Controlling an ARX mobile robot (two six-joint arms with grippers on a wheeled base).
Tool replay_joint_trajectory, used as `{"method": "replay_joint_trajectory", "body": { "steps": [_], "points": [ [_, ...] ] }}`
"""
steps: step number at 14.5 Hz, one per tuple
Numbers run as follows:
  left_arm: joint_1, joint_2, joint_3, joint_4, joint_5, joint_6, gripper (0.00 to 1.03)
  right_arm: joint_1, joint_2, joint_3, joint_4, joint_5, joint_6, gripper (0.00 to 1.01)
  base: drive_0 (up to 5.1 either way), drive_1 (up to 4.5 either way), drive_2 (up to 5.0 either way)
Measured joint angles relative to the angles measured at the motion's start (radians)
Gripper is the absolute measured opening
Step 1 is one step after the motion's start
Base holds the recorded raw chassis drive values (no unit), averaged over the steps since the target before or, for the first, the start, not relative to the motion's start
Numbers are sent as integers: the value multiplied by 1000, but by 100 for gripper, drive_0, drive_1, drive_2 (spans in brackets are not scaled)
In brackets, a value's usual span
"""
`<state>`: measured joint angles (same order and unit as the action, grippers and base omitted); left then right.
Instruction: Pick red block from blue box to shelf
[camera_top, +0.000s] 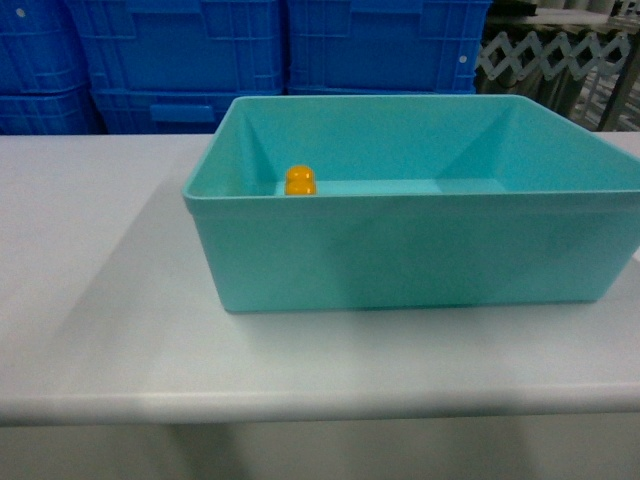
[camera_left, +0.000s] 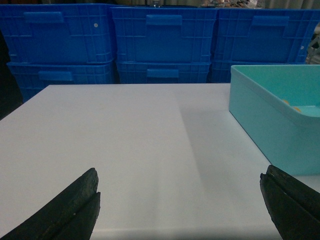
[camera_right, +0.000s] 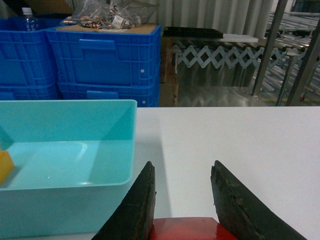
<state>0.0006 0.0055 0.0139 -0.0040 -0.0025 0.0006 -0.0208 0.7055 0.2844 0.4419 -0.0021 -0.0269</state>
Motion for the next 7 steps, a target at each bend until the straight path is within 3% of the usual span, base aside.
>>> {"method": "replay_joint_trajectory", "body": {
  "steps": [7],
  "points": [
    [-2,0,0,0,2,0,98,-1,0,0,0,0,0,28,-163,-163,-163]
  ]
}}
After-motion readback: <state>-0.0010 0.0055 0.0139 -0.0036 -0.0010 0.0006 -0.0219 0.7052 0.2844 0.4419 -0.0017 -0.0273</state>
